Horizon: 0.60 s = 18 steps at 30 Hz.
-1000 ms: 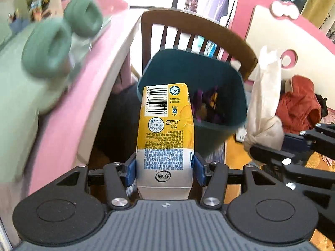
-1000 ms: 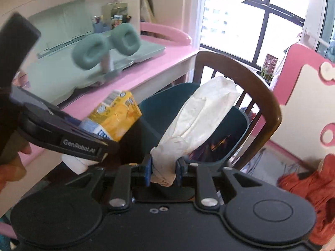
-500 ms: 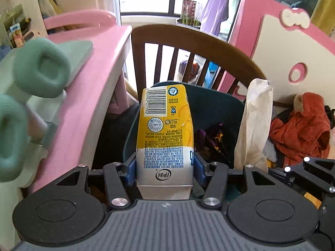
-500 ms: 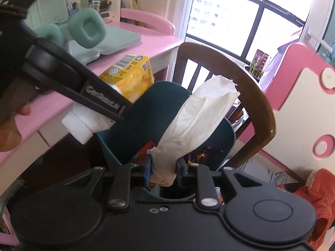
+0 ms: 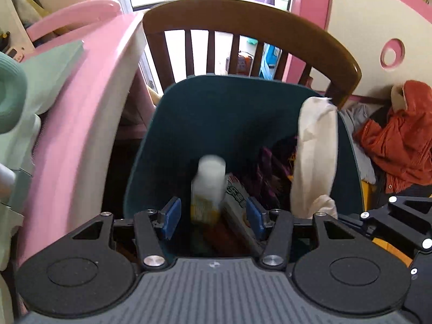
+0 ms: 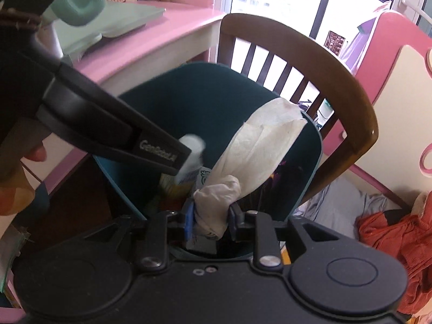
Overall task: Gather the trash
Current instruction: 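Open both tools to drop the carton and tissue into the wastebasket, then lower both tools toward the remaining trash under the chair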
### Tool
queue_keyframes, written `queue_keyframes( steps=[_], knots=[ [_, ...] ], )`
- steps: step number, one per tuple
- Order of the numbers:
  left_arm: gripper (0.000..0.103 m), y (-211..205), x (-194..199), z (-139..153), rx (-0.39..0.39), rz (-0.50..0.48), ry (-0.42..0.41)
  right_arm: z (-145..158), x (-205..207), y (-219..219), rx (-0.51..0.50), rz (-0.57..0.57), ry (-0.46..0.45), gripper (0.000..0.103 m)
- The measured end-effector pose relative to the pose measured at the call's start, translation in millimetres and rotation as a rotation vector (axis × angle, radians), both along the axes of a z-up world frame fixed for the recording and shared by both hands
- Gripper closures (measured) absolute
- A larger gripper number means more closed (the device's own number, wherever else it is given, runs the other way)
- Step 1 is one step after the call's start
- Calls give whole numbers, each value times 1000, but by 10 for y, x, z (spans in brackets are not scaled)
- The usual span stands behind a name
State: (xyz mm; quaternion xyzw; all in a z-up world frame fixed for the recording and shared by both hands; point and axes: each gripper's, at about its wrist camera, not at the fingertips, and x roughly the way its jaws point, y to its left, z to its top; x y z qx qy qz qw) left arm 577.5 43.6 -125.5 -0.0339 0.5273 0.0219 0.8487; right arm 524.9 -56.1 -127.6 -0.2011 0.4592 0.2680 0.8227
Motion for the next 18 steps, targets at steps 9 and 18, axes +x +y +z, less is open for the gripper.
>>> queue_keyframes(
  steps=[9,18],
  knots=[
    [51,-26,-87,-171,-13,-6,28,-36,-41,-106,29,-40,2,70],
    [51,-42,-251,-78,-46,-23,18,160,-155,-231,95,-66,-21,59]
  ],
)
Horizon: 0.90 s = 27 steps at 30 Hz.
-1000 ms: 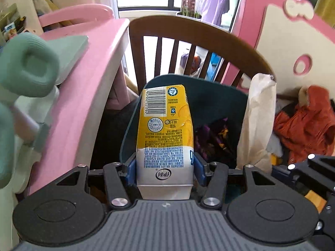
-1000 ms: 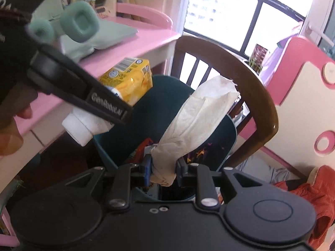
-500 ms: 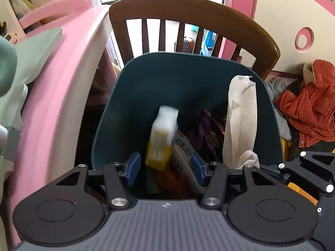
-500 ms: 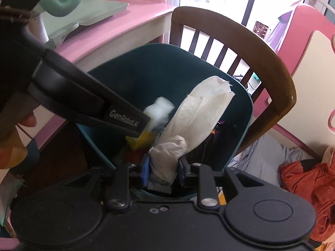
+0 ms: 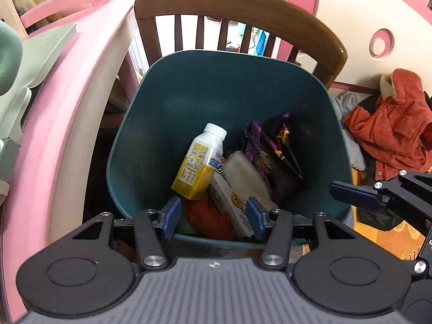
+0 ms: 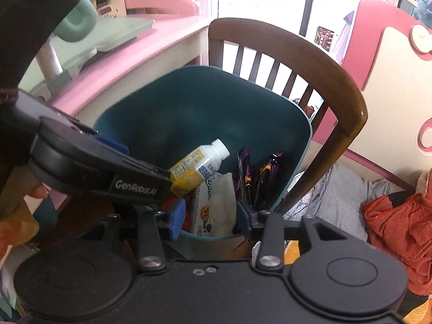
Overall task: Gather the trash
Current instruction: 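Lower both tools toward the remaining trash under the chair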
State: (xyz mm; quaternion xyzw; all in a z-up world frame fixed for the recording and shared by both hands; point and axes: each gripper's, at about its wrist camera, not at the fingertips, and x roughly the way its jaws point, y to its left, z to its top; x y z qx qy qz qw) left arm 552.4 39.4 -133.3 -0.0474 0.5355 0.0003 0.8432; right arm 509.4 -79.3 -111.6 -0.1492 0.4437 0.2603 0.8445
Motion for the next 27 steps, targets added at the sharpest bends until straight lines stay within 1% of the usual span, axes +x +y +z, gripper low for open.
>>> queue_keyframes(
  steps=[2,3,7,13,14,15,18,23,26,27],
  knots=[
    [51,3,-70,66,6,-9,-20,61,-66,-14,13,4,-12,58],
    [50,4,-104,99,7,-14,-29,89,-96,-15,18,7,-12,57],
    [49,39,-275,267,-5,-26,-63,207,-243,-13,39,12,-32,54],
    [48,118,-596,482,-25,-37,-109,334,-508,-7,69,10,-32,49],
    [44,132,-666,510,-24,-39,-115,350,-557,-7,76,9,-30,49],
    [38,145,-726,529,-23,-40,-122,368,-615,-6,83,6,-29,48],
    [37,184,-944,572,-13,-48,-140,410,-784,5,101,0,-24,46],
    [36,254,-1266,576,-18,-58,-135,433,-1066,22,120,-17,-10,39],
    [26,324,-1471,565,-36,-53,-134,418,-1242,23,128,-34,9,38],
    [26,349,-1537,556,-39,-49,-136,409,-1297,27,130,-39,16,36]
  ],
)
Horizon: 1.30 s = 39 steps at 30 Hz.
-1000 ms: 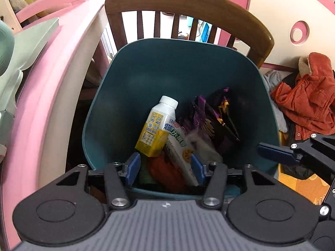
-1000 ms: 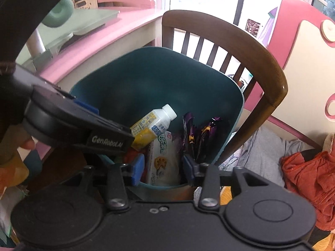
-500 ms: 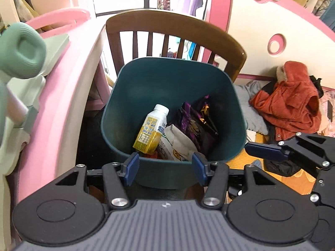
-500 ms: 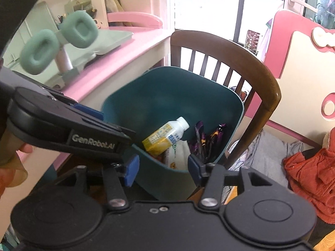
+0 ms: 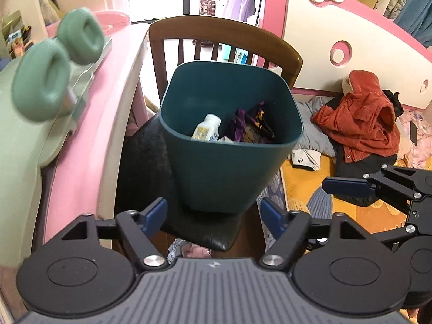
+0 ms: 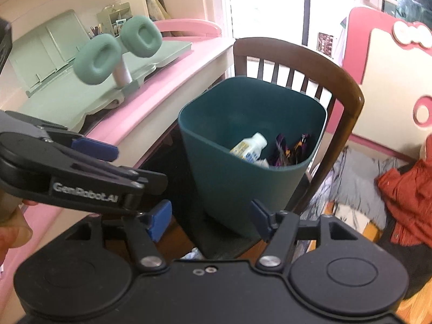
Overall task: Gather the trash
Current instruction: 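Lower both tools toward the remaining trash under the chair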
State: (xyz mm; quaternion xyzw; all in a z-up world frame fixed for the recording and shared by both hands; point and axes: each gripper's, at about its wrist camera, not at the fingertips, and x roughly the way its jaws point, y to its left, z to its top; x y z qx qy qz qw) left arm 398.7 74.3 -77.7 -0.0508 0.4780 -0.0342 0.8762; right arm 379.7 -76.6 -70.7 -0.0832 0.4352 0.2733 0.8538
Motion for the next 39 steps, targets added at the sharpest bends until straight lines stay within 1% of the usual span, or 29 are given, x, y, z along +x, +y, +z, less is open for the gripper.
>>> queue_keyframes(
  steps=[1,3,7,8,10,11,13,15,18,20,22,24,25,27,31,34,35,38,39],
  knots=[
    [26,21,-57,-9,-2,1,1,-9,-50,3,2,-5,4,33],
    [26,53,-156,-33,-2,-4,7,-37,-152,5,9,-14,17,31],
    [25,123,-347,-92,-23,-6,14,-108,-339,-4,31,-41,40,22],
    [25,140,-386,-115,-31,-7,18,-132,-380,-1,35,-47,45,21],
    [24,151,-449,-168,-40,-12,30,-186,-452,-2,39,-61,52,14],
    [23,153,-485,-205,-45,-13,35,-219,-484,-8,42,-68,54,13],
    [23,146,-536,-294,-62,-25,47,-303,-525,-24,43,-81,61,6],
    [23,119,-577,-413,-67,-27,66,-409,-547,-34,34,-83,68,3],
    [23,99,-620,-625,-85,-6,98,-609,-549,-55,21,-68,86,0],
    [23,87,-631,-784,-89,17,123,-752,-518,-83,14,-51,99,0],
    [23,62,-626,-968,-73,49,153,-933,-464,-116,4,-40,121,0],
    [23,45,-612,-1178,-78,81,184,-1131,-397,-156,-10,-34,151,0],
    [23,37,-608,-1279,-87,95,190,-1238,-360,-178,-19,-31,166,0],
    [23,14,-606,-1500,-75,131,203,-1446,-295,-223,-27,-24,192,0],
    [23,-65,-643,-2080,-68,199,258,-1881,-188,-261,-54,15,225,0],
    [23,-148,-701,-2570,-59,221,309,-2239,-134,-241,-79,45,238,0],
    [23,-153,-711,-2712,-58,238,326,-2384,-117,-224,-89,56,243,0],
    [23,-146,-728,-3279,-54,272,399,-2797,-74,-190,-86,67,277,0],
    [23,-153,-743,-3408,-48,278,407,-2937,-57,-173,-91,68,277,0]
  ],
)
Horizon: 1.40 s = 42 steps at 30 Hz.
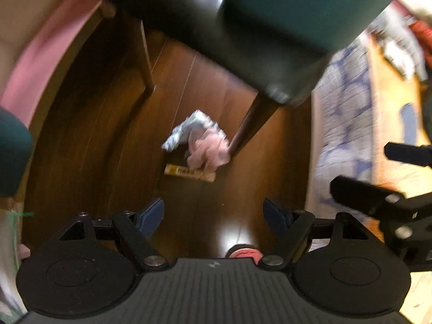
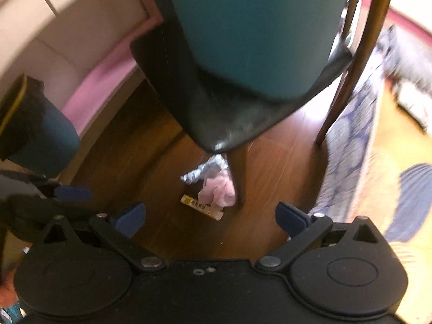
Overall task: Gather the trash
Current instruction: 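Lower both tools toward the remaining trash under the chair, then grasp the grey plastic bag with left tool while right grasps pink mesh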
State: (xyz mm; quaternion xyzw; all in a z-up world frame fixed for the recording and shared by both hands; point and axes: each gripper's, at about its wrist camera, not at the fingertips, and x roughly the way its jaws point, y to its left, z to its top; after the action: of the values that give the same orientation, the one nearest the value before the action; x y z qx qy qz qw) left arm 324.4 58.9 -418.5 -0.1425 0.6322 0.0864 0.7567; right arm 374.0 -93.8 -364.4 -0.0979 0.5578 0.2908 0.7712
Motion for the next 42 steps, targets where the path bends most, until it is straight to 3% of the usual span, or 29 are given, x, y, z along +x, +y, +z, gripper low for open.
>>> queue_keyframes(
  steps=[3,7,10,13,19,22,24,28,32,40,42],
  knots=[
    [23,75,-9,-532,6,38,53,-434,69,31,10,-20,20,0],
    [23,377,52,-1226,-24,178,115,-1099,155,46,15,-68,43,3],
    [23,620,147,-1707,-9,249,117,-1566,151,78,16,-90,53,6],
    [23,789,276,-2150,14,259,113,-1985,103,148,28,-110,51,9],
    [23,1115,647,-2927,-27,300,87,-2698,13,351,46,-140,10,18],
    [23,1215,848,-3211,-51,259,64,-2969,-19,478,59,-158,-18,20],
    [23,1228,986,-3402,-61,177,57,-3137,-12,581,68,-166,-19,21],
    [23,1270,1164,-3819,-14,44,84,-3483,15,752,45,-187,-35,22],
    [23,1344,1293,-4129,-26,19,101,-3762,62,866,1,-234,-45,26],
    [23,1247,1472,-4567,-41,-67,145,-3986,234,1016,-25,-327,-65,27],
    [23,1241,1498,-4616,-42,-76,154,-4037,264,1041,-35,-324,-65,32]
  ],
)
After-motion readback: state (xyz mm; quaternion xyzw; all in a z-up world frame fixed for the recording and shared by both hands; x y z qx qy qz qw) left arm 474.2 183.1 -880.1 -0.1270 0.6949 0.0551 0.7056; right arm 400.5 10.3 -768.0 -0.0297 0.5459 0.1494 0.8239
